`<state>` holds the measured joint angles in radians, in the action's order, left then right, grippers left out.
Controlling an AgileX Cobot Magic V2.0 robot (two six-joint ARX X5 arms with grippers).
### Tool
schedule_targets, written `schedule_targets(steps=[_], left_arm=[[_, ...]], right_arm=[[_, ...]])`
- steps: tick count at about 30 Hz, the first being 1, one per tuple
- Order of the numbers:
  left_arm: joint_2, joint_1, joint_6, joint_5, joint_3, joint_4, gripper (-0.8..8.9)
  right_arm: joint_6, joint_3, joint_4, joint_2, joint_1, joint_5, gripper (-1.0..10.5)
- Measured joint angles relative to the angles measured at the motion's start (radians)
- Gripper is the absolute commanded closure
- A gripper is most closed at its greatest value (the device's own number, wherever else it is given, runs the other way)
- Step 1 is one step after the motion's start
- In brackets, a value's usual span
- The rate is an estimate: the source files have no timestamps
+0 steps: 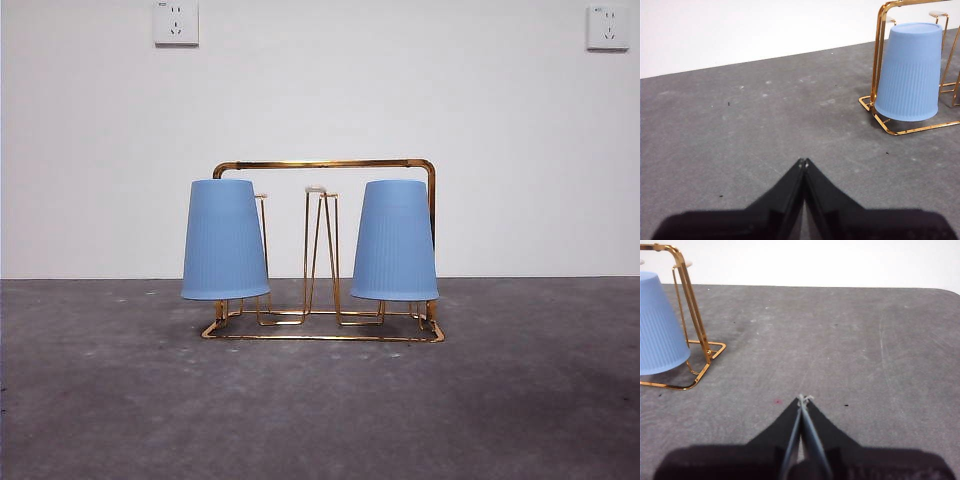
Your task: Pick up cup 1,put cup 1 in the cup rack,pick up cup 2,put cup 2 in the cup rack
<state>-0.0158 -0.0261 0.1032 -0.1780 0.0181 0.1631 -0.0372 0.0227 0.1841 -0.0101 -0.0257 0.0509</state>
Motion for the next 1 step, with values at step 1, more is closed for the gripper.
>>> schedule_targets(steps=[1], left_arm=[[0.000, 0.000, 0.000, 0.000, 0.000, 0.000, 8.16]], right_arm=[[0.000, 0.000, 0.000, 0.000, 0.000, 0.000, 9.4]])
